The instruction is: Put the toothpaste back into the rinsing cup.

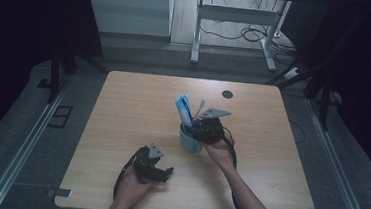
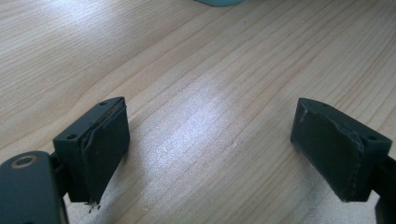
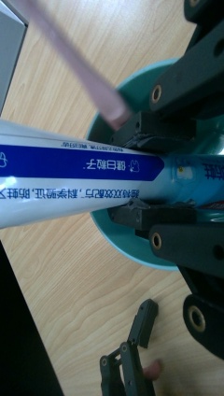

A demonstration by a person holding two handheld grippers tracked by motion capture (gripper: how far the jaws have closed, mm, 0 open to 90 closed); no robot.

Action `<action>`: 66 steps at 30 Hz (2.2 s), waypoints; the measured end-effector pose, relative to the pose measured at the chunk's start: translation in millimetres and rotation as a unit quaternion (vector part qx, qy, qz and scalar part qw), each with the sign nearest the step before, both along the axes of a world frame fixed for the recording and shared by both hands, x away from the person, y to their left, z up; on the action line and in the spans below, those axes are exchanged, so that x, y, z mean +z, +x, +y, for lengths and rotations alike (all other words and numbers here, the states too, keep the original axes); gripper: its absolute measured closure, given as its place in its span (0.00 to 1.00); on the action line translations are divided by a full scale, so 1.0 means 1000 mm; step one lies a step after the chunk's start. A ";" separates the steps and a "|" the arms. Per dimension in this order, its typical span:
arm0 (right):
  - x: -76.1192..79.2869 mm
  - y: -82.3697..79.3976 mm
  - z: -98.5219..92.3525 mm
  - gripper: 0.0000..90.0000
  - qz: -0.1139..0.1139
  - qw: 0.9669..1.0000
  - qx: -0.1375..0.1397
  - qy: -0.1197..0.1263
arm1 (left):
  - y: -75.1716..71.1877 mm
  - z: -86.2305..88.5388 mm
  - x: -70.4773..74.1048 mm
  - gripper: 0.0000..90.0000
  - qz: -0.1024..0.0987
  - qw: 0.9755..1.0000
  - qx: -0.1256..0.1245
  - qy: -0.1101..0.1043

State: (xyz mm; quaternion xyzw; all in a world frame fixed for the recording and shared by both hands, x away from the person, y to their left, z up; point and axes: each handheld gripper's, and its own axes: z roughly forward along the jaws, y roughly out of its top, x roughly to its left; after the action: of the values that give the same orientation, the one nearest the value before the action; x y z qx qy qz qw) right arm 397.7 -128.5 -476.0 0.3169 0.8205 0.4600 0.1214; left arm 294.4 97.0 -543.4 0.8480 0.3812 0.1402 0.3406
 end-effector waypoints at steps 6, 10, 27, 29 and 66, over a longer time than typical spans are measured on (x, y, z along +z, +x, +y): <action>0.000 0.000 0.000 0.71 0.003 1.000 0.001 0.000 | 0.000 0.000 0.000 0.13 0.000 1.000 0.000 0.000; 0.000 0.001 -0.001 0.66 0.012 1.000 0.002 0.009 | 0.000 0.000 0.000 0.13 0.000 1.000 0.000 0.000; 0.011 -0.002 -0.002 0.48 0.000 1.000 0.008 0.007 | 0.000 0.000 0.000 0.13 -0.001 1.000 0.000 0.000; 0.013 -0.003 -0.002 0.47 -0.002 1.000 0.009 0.007 | 0.000 0.000 0.000 0.13 -0.001 1.000 -0.001 0.001; 0.026 -0.025 -0.014 0.16 0.009 0.999 0.043 -0.012 | 0.000 0.000 0.000 0.13 -0.001 1.000 -0.001 0.000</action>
State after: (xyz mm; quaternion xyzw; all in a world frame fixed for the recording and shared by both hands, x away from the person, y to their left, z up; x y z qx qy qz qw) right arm 372.7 -142.5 -449.5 0.2836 0.8398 0.4524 0.0977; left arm 294.6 97.0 -543.5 0.8480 0.3802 0.1412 0.3411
